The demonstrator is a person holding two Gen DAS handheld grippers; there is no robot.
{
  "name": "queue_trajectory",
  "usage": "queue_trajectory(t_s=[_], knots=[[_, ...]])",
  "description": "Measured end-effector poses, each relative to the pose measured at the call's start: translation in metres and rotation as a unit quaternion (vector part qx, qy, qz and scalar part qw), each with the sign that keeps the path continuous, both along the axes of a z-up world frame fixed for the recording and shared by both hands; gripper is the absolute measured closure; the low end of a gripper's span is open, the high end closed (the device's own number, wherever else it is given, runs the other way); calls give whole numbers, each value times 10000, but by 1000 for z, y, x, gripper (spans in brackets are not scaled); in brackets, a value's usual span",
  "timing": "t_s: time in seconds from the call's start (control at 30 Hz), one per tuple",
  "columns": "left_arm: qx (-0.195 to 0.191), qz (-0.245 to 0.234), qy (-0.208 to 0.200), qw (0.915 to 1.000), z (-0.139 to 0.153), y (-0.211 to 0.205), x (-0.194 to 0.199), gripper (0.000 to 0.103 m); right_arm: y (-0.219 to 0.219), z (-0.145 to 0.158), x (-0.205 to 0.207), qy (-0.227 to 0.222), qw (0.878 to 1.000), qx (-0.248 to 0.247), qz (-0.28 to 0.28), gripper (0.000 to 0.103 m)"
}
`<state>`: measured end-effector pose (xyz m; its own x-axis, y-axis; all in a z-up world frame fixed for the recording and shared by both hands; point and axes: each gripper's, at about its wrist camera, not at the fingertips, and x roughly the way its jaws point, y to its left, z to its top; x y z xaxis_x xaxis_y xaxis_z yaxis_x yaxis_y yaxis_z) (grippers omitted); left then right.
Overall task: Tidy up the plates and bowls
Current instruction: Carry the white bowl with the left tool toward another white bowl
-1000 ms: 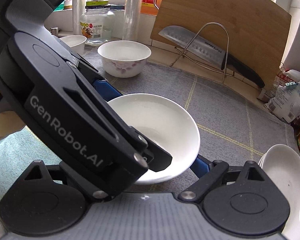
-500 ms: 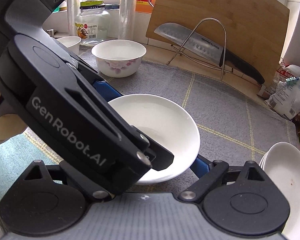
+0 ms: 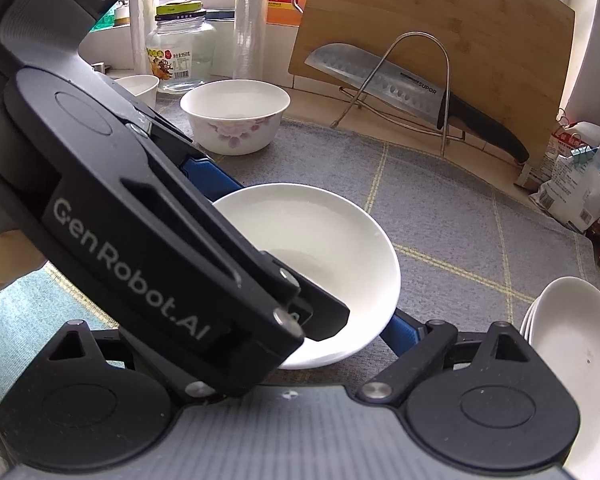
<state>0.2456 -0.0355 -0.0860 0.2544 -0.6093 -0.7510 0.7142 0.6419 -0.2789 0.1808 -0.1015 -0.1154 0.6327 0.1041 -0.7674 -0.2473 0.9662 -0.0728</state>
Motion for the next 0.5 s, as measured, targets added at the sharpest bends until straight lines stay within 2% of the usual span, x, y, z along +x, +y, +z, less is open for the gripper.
queue_trajectory(t_s=[0.1,0.2,0.27,0.5], knots=[[-37,38,13,10000,-1,0,1,12,1,0,0,-23,10000,-10,-8,6],[-58,35,9,10000,0,2,-1,11,0,1,-1,-70,9999,87,-34,0],[-65,66,17,10000,0,5,-1,9,1,4,-3,-143,9999,27,-7,0],[-215,508,10,9985,17,42,-1,7,2,18,-14,-211,9996,-156,75,0]])
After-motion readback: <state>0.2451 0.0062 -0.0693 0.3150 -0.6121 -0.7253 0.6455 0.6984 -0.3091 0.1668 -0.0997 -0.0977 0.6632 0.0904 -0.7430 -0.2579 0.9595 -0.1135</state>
